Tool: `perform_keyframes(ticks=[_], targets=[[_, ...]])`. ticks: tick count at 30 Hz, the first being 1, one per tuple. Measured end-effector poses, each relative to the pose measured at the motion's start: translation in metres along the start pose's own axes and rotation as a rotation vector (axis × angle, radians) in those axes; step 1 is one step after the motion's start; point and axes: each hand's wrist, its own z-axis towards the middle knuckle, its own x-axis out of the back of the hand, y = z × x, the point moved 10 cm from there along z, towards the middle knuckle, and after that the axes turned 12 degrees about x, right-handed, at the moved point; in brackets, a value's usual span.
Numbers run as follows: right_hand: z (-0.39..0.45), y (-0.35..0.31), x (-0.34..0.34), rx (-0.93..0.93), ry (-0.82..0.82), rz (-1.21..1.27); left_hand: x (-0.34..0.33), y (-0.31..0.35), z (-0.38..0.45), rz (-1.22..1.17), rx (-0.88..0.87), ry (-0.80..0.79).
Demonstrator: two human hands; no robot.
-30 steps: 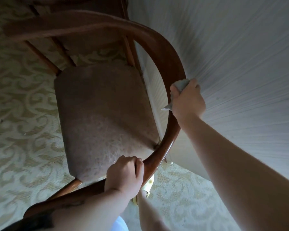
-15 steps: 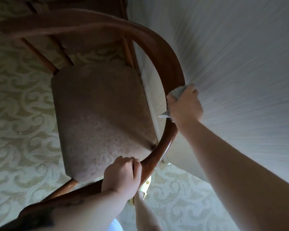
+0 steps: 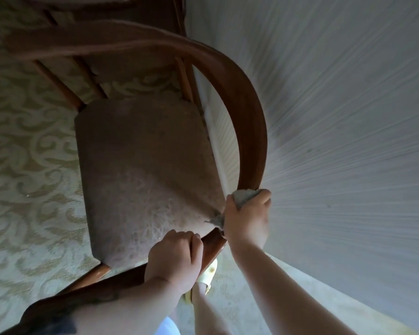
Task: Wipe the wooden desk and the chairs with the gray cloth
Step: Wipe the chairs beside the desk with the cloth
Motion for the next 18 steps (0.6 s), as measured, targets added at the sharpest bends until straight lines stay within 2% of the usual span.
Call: perform_keyframes(ticks=[5,9,12,15,18], targets=[[0.053,-0.02,0.021,0.043,0.048,-0.025,0.0,-0.001,0.002,0.01,-0.001,0.014],[-0.005,-0.007,0.007,-0.024,0.17,0.147,-0.003,-0.001,0.0,0.021,-0.024,0.003],[-0.046,0.006,-0.014,-0.11,0.046,0.185,-0.004,0.001,0.001,0.035,-0.038,-0.02],[-0.005,0.009,-0.007,-0.125,-0.047,0.128,-0.001,0.001,-0.001,0.015,-0.011,-0.007],[0.052,-0.012,0.015,-0.02,-0.033,0.029,0.003,-0.001,0.0,0.014,0.0,0.026]])
